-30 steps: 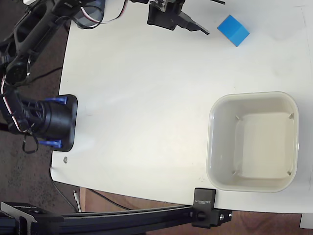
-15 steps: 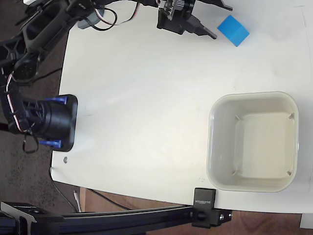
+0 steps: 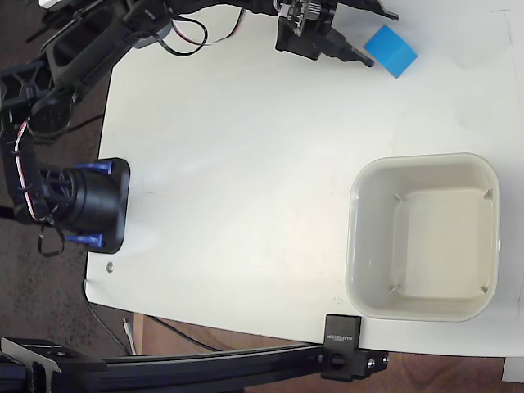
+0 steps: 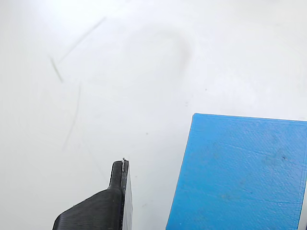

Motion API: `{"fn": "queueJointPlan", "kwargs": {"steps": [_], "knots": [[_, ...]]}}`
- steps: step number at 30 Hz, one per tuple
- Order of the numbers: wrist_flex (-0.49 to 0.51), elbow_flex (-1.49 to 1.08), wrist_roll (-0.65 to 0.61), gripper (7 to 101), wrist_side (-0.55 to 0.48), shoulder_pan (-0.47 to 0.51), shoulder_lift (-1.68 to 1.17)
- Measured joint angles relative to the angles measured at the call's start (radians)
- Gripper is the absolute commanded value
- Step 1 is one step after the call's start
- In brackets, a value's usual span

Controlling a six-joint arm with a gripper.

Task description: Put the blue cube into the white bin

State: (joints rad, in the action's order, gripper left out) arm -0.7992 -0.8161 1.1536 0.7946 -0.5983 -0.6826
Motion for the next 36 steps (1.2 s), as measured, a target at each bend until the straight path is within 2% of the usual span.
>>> {"fn": "queueJointPlan", "kwargs": {"steps": [12,18,23,27,36], "knots": [[0.015,0.0,-0.034,92.5,-0.009,0.031,0.026],[0.015,0.0,-0.044,75.5,-0.012,0.034,0.029],[0.002,0.0,-0.058,54.6,-0.017,0.034,0.029],[-0.009,0.002,-0.077,46.8,-0.017,0.034,0.029],[-0.055,0.005,-0.11,44.1,-0.012,0.032,0.026]]}}
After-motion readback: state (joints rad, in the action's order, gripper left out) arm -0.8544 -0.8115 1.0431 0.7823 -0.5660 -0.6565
